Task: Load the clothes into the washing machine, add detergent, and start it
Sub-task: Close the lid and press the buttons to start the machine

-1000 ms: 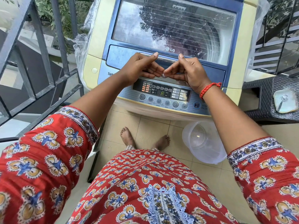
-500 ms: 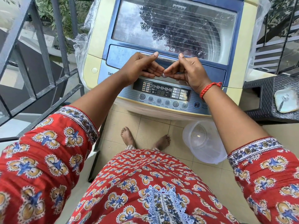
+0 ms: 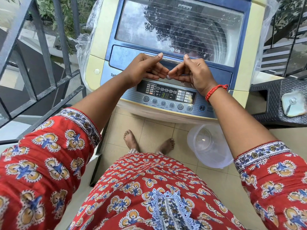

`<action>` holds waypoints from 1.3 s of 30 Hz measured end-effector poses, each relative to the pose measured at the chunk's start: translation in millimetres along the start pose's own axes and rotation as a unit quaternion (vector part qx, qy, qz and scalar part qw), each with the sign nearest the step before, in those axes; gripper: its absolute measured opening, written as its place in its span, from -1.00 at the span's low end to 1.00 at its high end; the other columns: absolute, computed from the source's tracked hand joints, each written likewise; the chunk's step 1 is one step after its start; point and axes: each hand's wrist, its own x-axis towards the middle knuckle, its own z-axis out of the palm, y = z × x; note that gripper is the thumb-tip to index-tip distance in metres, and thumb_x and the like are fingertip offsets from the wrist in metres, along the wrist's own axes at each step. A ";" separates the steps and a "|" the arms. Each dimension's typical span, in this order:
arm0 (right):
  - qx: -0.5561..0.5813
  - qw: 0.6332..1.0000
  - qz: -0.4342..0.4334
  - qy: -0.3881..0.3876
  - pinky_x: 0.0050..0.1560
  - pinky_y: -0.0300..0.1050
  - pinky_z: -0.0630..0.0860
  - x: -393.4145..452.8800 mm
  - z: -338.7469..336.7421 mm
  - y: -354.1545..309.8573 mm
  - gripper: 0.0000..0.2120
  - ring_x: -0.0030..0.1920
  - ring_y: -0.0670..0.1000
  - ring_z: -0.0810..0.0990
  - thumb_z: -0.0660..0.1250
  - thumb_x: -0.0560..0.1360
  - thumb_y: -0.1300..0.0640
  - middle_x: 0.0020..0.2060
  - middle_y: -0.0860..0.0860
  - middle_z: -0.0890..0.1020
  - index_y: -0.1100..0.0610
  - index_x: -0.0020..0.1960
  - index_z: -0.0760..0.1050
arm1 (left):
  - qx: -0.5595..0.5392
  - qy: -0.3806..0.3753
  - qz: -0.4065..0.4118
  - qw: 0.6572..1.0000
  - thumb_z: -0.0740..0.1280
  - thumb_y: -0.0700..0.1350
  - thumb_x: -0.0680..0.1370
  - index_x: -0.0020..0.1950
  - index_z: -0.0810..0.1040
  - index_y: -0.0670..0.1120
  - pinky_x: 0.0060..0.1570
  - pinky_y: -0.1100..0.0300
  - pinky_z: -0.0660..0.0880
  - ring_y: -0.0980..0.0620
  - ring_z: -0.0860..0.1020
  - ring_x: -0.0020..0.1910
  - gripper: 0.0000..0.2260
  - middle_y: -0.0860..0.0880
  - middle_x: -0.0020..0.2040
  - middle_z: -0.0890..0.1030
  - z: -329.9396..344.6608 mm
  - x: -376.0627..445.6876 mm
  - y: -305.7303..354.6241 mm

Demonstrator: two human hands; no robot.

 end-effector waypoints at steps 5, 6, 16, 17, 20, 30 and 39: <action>0.006 1.000 0.004 -0.003 0.07 -0.03 0.59 0.3 0.5 -0.3 -0.46 -0.05 0.21 0.68 0.00 0.68 0.05 -0.20 0.18 0.71 0.37 -0.10 0.62 | 0.000 0.002 -0.001 1.000 0.13 0.07 0.63 -0.07 0.67 -0.19 0.07 0.04 0.57 -0.12 0.67 -0.01 -0.57 -0.14 -0.14 0.71 0.7 -1.0 1.1; 0.007 1.000 0.003 -0.003 0.07 -0.03 0.59 0.4 0.2 -0.4 -0.46 -0.05 0.21 0.68 0.00 0.68 0.05 -0.20 0.19 0.71 0.36 -0.10 0.62 | 0.000 0.002 -0.001 1.000 0.13 0.06 0.64 -0.07 0.67 -0.19 0.06 0.05 0.57 -0.12 0.67 -0.01 -0.57 -0.14 -0.14 0.71 0.6 -1.2 1.5; 0.009 1.000 -0.001 -0.006 0.08 -0.01 0.59 0.7 -0.8 0.7 -0.47 -0.05 0.22 0.68 0.00 0.68 0.05 -0.19 0.20 0.71 0.37 -0.09 0.62 | 0.003 0.004 0.001 1.000 0.12 0.05 0.65 -0.06 0.67 -0.21 0.06 0.05 0.57 -0.13 0.67 -0.01 -0.56 -0.17 -0.12 0.71 0.4 -0.8 2.0; 0.008 1.000 -0.002 -0.007 0.08 -0.01 0.59 0.6 -0.6 0.7 -0.47 -0.05 0.23 0.68 0.00 0.68 0.05 -0.19 0.20 0.71 0.37 -0.10 0.62 | 0.002 0.004 0.000 1.000 0.12 0.05 0.65 -0.05 0.67 -0.22 0.06 0.05 0.57 -0.14 0.67 -0.01 -0.56 -0.18 -0.11 0.71 0.1 -0.8 2.0; 0.010 1.000 -0.004 -0.007 0.08 0.00 0.59 0.6 -0.8 1.1 -0.47 -0.04 0.24 0.67 0.00 0.68 0.05 -0.18 0.21 0.71 0.36 -0.10 0.62 | 0.002 0.004 0.002 1.000 0.12 0.05 0.64 -0.05 0.67 -0.22 0.06 0.05 0.57 -0.14 0.67 -0.01 -0.56 -0.20 -0.10 0.70 0.3 -0.4 1.2; 0.001 1.000 -0.012 0.001 0.08 -0.01 0.60 -1.9 -0.1 3.8 -0.47 -0.03 0.23 0.68 0.01 0.68 0.05 -0.16 0.26 0.69 0.39 -0.08 0.61 | -0.006 0.006 0.009 1.000 0.16 0.11 0.58 -0.07 0.68 -0.21 0.02 0.10 0.58 -0.12 0.68 -0.02 -0.55 -0.18 -0.12 0.71 1.6 -0.1 -2.8; -0.007 0.999 -0.030 0.030 -0.05 -0.15 0.58 -8.7 6.3 6.1 -0.45 -0.04 0.24 0.68 0.00 0.68 0.07 -0.12 0.36 0.65 0.47 -0.05 0.58 | -0.010 0.020 0.023 0.999 0.18 0.06 0.62 -0.19 0.71 -0.07 -0.02 0.16 0.58 -0.06 0.69 -0.07 -0.61 -0.11 -0.19 0.72 5.6 -2.2 -5.7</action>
